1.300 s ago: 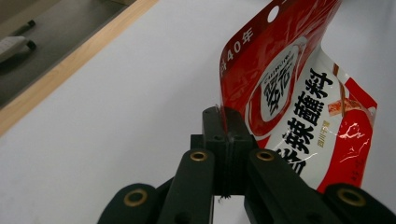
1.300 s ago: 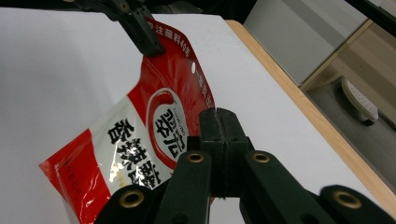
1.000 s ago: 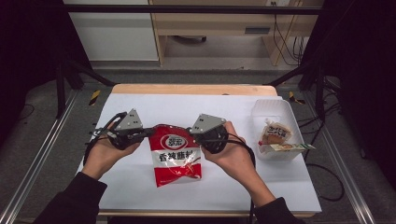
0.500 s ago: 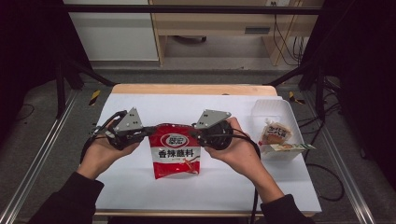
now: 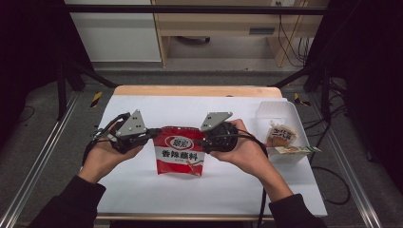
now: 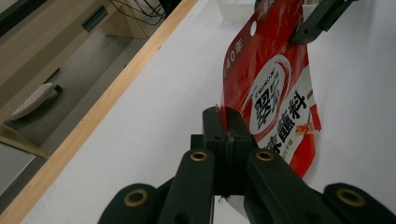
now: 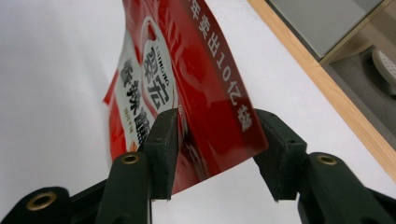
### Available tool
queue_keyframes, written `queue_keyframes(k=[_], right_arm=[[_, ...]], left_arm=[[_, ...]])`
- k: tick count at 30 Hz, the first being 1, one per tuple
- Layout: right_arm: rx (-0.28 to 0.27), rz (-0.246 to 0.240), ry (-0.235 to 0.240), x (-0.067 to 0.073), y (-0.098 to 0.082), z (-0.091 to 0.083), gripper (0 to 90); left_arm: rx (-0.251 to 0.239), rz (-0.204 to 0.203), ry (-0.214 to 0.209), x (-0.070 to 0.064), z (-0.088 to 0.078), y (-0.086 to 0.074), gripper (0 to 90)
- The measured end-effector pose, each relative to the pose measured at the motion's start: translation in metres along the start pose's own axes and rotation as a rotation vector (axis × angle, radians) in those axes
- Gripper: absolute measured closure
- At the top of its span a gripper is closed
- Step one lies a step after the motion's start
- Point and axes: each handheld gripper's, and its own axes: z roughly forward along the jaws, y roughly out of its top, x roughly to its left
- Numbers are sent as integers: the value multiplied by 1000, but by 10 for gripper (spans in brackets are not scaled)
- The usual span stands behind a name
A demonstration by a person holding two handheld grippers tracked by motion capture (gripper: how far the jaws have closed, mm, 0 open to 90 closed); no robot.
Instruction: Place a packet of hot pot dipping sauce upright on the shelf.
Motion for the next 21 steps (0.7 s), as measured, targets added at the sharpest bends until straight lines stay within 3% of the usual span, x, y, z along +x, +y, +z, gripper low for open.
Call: queue_keyframes(k=[4,11,21], right_arm=[[2,-3,19,1,0,2,556],[38,-16,83,5,7,8,691],[75,-26,109,7,12,9,889]], left_arm=[[-3,3,-5,-1,0,1,900],[-13,13,-10,-3,-1,4,900],[-12,2,-26,-3,-2,2,900]])
